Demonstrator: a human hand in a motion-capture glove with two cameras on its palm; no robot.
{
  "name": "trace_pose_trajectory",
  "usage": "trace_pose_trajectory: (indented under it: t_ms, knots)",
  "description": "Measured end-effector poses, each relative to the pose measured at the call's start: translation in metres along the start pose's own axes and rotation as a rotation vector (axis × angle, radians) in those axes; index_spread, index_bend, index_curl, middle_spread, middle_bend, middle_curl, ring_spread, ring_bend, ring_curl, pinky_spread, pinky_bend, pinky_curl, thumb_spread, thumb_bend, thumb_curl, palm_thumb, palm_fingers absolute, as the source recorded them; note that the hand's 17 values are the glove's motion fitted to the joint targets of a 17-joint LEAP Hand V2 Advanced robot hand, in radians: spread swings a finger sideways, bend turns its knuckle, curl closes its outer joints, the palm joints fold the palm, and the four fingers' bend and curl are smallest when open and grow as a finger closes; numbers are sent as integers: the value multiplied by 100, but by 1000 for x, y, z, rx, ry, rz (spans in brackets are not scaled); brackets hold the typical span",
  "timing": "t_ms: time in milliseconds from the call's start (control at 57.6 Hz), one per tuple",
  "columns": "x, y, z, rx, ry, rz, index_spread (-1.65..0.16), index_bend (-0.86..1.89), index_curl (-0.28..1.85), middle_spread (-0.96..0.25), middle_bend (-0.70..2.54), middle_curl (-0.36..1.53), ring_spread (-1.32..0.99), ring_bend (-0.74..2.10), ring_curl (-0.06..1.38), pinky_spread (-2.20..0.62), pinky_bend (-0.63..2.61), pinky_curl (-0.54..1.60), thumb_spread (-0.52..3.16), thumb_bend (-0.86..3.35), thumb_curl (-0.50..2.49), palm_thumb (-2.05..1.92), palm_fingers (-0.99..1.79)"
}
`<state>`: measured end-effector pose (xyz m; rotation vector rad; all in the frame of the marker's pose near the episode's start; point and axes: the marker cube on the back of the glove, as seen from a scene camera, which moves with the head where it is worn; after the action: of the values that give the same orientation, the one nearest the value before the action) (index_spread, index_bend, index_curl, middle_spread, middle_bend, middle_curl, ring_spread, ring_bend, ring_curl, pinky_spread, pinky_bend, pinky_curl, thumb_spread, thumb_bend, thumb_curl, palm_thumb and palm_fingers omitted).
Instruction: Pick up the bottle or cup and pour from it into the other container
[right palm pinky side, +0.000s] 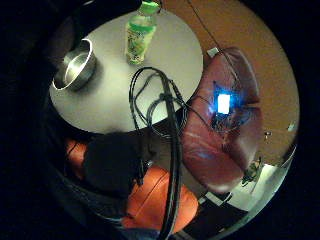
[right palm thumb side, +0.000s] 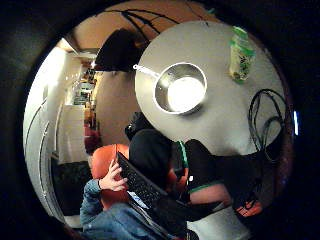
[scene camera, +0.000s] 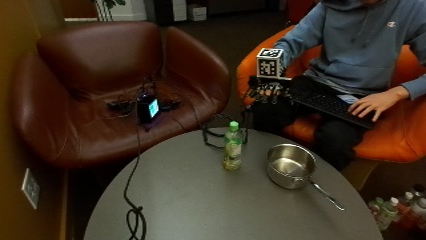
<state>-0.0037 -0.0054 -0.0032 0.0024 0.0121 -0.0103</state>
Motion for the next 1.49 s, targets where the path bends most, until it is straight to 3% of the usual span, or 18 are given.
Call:
trace_pose_trajectory:
  t_ms: [139,348,799,1321,1425,1494]
  knots:
    - [-13,-3,-5,-16,44,-32,-30,20,15,-5,18,10,-1,25,10,21,37,16,74,23,17,49,23]
    - [-19,-15,-14,-35,61,-20,-36,19,23,-7,17,16,-2,25,15,25,35,22,95,13,24,53,20]
    - [-9,-30,-16,-55,102,10,-39,17,29,-7,17,22,-3,27,22,26,38,30,104,-2,33,61,16]
    - [21,-38,-16,44,117,33,-39,16,31,-6,16,24,-2,29,26,26,41,34,105,-2,36,61,12]
    - [28,-56,-21,221,113,-69,-39,15,30,-6,17,24,-1,30,27,26,43,34,105,-2,37,61,11]
    - [33,-45,-19,165,107,-9,-39,15,29,-5,17,24,-1,31,27,26,44,35,105,-2,37,62,10]
